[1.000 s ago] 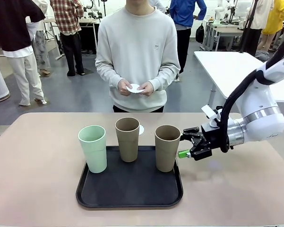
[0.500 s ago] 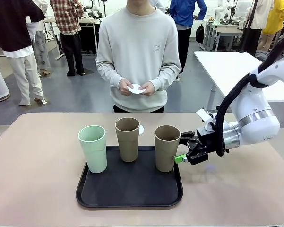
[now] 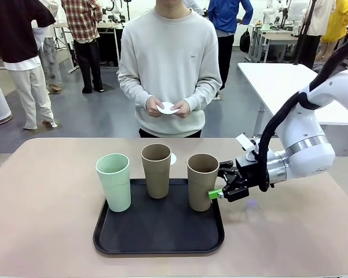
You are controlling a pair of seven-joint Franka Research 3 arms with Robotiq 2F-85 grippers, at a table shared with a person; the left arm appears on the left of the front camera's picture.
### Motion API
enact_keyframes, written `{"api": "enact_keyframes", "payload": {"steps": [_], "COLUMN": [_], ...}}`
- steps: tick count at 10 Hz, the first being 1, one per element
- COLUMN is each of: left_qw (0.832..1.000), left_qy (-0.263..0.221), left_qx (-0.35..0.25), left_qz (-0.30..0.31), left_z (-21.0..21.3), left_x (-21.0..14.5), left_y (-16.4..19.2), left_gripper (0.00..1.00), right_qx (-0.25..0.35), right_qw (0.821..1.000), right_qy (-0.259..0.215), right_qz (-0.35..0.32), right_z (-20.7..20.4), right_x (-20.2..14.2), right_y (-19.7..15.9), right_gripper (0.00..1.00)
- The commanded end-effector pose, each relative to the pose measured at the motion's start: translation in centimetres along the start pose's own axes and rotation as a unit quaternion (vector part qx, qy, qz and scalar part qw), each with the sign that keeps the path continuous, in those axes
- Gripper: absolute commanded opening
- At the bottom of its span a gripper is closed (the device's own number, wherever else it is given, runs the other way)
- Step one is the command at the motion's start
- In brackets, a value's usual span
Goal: Place coasters on the table and set cups on them.
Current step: Pick up one Reusable plastic cup and place it on a coaster set by the human.
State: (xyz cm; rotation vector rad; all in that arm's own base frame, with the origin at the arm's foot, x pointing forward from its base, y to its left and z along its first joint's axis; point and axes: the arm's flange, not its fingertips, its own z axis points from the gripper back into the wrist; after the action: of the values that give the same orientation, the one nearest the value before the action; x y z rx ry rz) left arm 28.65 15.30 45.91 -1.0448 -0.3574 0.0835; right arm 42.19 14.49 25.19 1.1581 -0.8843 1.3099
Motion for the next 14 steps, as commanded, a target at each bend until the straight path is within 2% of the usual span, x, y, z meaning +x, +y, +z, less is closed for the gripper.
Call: {"api": "enact_keyframes", "payload": {"steps": [1,13,14], "left_qw": [1.0,1.0,1.0], "left_qy": [-0.002,-0.002,-0.002], "left_qx": [-0.007,-0.007,-0.007], "left_qz": [-0.006,-0.006,-0.006], "left_z": [0.1,0.1,0.1], "left_x": [-0.1,-0.1,-0.1], "left_y": [0.2,0.2,0.2], "left_gripper": [1.0,1.0,1.0], "right_qx": [-0.027,0.004,0.007], "right_qw": [1.0,1.0,1.0], "right_qy": [-0.007,-0.008,-0.01], "right_qz": [0.011,0.015,0.017], "right_z": [-1.1,-2.9,-2.8], "right_x": [-0.5,-0.3,-0.4], "right_y": [-0.9,-1.0,-1.1], "right_gripper": [1.0,1.0,0.43]}}
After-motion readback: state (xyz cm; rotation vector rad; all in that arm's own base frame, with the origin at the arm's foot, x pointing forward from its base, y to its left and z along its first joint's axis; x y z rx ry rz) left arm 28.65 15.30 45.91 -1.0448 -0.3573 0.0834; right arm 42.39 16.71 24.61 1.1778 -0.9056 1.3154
